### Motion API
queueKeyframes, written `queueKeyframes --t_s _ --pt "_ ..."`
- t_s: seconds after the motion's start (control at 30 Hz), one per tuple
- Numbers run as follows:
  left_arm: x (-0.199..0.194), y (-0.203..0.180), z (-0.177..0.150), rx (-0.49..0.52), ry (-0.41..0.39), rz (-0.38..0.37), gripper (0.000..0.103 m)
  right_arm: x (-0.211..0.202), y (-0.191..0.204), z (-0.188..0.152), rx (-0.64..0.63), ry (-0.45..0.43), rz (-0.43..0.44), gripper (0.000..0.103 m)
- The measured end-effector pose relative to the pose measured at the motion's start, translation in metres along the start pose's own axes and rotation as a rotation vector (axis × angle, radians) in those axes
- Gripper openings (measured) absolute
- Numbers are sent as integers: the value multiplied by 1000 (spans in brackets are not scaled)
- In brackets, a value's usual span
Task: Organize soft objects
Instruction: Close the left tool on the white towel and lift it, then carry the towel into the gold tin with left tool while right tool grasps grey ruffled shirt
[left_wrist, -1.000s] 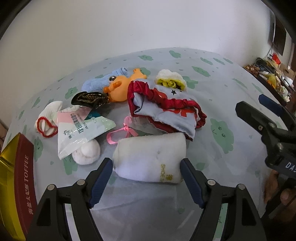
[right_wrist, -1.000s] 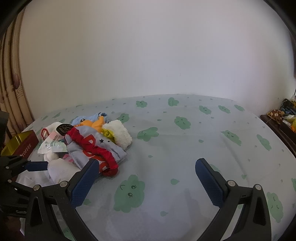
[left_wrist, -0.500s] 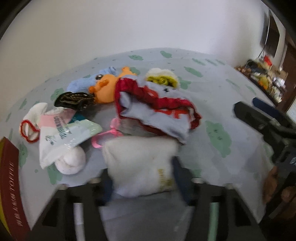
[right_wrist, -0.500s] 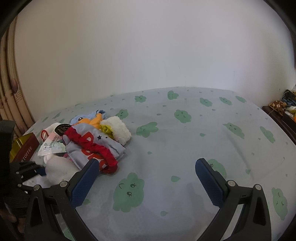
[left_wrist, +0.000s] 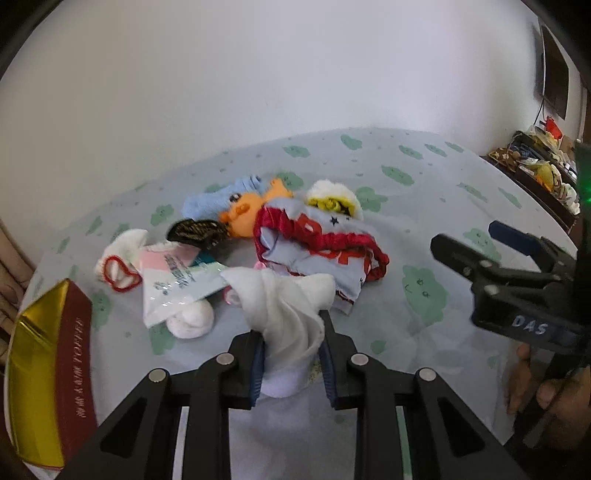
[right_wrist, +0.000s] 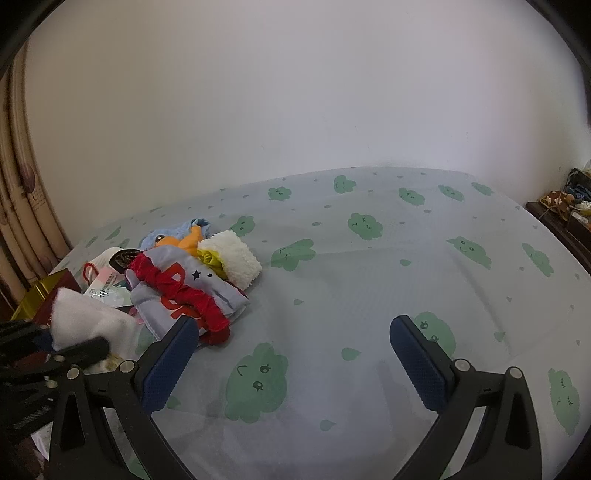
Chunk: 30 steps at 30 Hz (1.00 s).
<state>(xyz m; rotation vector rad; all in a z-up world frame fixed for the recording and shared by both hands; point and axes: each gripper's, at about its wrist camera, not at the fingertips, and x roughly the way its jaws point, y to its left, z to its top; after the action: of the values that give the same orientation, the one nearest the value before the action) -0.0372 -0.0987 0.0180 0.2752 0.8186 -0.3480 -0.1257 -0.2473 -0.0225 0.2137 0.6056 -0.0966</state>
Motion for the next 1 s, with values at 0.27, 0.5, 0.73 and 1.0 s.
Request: queueKeyframes --t_s 0.27,0.5,0.73,1.0 --pt "-26 10 0 -28 -34 42 26 -2 1 0 -10 -7 -2 103" --pt "-53 39 -5 -93 -59 84 26 -1 7 1 -33 -3 -19 103" --pt "-91 127 -17 -291 -56 190 26 -4 20 1 -105 -13 -14 103" --pt "-85 240 -61 -530 66 317 26 6 77 20 -354 80 176 102"
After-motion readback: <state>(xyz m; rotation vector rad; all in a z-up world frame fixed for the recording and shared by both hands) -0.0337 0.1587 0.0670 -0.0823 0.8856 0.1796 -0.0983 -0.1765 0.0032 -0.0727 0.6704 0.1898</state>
